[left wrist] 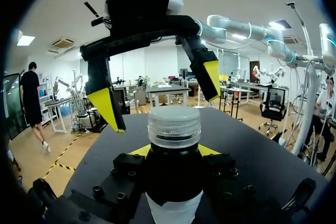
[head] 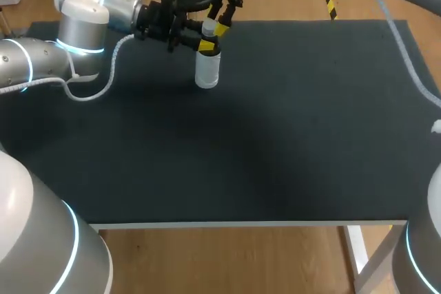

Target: Unscrew the bottle cap

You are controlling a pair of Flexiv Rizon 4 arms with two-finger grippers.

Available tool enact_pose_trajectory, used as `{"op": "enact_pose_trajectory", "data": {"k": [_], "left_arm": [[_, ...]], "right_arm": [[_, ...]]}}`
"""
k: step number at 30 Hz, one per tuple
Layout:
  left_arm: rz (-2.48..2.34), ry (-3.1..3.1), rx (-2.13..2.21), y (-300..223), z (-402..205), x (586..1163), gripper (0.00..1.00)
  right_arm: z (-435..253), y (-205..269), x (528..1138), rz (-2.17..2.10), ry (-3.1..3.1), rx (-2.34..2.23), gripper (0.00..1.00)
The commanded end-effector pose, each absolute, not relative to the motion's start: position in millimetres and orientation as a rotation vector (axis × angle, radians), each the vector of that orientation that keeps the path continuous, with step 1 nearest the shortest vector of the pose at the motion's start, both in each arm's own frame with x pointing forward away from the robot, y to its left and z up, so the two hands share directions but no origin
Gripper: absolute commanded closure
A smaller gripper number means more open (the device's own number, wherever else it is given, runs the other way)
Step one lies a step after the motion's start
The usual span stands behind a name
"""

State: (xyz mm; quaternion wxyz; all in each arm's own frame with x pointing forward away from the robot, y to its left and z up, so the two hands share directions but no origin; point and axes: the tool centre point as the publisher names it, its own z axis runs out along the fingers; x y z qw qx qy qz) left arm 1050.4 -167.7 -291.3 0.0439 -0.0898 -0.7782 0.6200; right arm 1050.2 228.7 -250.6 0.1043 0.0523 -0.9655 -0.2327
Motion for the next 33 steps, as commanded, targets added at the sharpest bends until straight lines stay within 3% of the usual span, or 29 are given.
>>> {"op": "enact_pose_trajectory", "data": {"k": [1,33], "left_arm": [[1.892,-2.373,-0.280,-167,-291,1053,1.00],[1.892,-2.373,-0.280,-167,-291,1053,1.00]], "right_arm": [[-248,226,1044,-0.791,-3.358,-0.035,0.00],[-254,239,1047,-0.917,-3.136,0.059,0.00]]}}
